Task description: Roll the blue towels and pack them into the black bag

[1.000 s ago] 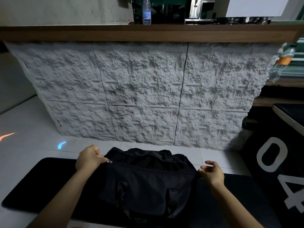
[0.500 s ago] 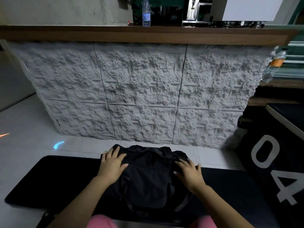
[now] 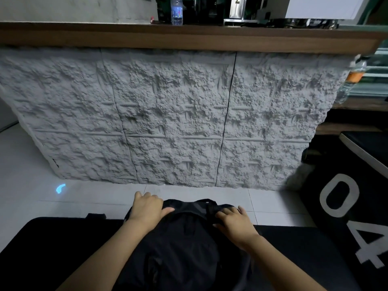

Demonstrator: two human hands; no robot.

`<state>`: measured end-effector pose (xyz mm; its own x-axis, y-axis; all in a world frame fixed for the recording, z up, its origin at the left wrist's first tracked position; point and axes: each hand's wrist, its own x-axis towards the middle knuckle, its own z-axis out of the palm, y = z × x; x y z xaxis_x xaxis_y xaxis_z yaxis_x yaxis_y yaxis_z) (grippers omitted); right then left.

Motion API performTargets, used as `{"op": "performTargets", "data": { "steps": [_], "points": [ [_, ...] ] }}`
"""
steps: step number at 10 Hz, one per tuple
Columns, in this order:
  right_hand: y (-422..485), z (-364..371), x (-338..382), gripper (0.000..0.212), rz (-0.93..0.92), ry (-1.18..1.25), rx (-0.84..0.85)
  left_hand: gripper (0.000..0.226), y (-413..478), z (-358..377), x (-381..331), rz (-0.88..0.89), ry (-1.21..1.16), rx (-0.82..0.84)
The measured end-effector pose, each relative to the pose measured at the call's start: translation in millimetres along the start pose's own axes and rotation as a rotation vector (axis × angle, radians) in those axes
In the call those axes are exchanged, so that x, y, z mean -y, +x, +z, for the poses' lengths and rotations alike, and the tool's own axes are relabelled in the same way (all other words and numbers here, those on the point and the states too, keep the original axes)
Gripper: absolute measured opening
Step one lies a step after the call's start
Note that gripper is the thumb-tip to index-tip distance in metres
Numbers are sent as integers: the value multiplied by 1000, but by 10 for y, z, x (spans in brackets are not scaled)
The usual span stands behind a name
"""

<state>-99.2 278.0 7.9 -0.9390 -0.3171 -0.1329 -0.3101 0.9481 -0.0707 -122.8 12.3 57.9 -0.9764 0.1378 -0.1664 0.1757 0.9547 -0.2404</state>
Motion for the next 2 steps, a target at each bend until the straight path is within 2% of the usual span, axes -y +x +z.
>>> {"op": "performTargets", "data": {
  "steps": [1,2],
  "points": [
    [381,-233,-103,38,-14,-25,50,57,491,-260,40,24,-67,177],
    [802,-702,-214,43,6,49,70,52,980,-804,171,17,-187,182]
  ]
}}
